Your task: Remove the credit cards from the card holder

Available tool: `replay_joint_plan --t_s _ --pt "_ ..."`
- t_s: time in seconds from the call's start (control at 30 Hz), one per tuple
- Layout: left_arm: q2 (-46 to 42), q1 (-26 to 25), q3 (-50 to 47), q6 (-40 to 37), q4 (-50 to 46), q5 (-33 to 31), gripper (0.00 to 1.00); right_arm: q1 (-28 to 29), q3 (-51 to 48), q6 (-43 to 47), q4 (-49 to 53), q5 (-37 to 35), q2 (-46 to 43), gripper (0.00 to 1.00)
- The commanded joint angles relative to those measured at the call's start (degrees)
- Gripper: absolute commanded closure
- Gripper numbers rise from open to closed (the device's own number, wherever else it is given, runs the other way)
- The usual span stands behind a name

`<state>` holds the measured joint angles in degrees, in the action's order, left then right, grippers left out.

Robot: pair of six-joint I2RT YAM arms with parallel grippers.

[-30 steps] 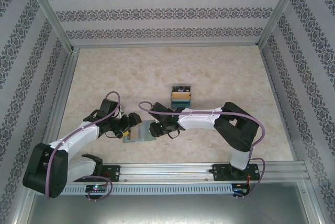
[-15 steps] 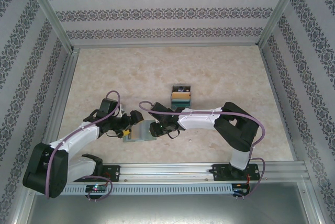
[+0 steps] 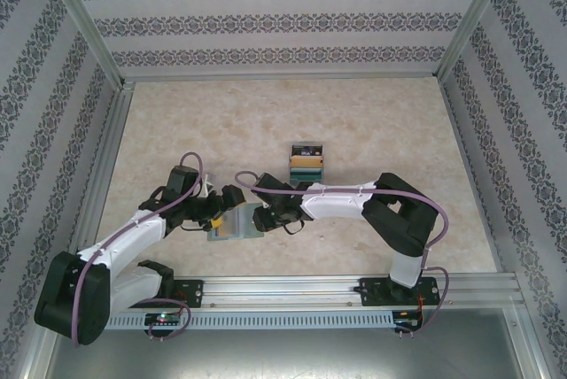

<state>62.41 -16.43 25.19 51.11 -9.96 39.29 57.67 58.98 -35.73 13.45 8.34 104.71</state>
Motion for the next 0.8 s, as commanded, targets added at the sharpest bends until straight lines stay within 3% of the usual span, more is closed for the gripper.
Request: replay_joint_plan --t_s 0.0,0.23,0.57,0.77 --pt "1.2 -1.0 0.1 0.7 3.3 2.1 0.02 2.2 -0.3 -0.6 -1.6 2.4 3.2 0.71" --pt "3.8 -3.1 2.2 1.6 7.5 3.6 0.02 2.1 -2.3 -1.8 -2.2 0.5 1.4 0.71" --pt "9.2 -7.1 5.4 1.9 9.7 2.6 0.03 1.0 -10.7 -5.0 -3.9 -6.5 -8.1 0.68" --pt "4.3 -6.1 6.6 -0.6 0.2 -5.9 0.05 0.8 -11.0 -5.9 -5.3 -5.1 -10.0 0.68"
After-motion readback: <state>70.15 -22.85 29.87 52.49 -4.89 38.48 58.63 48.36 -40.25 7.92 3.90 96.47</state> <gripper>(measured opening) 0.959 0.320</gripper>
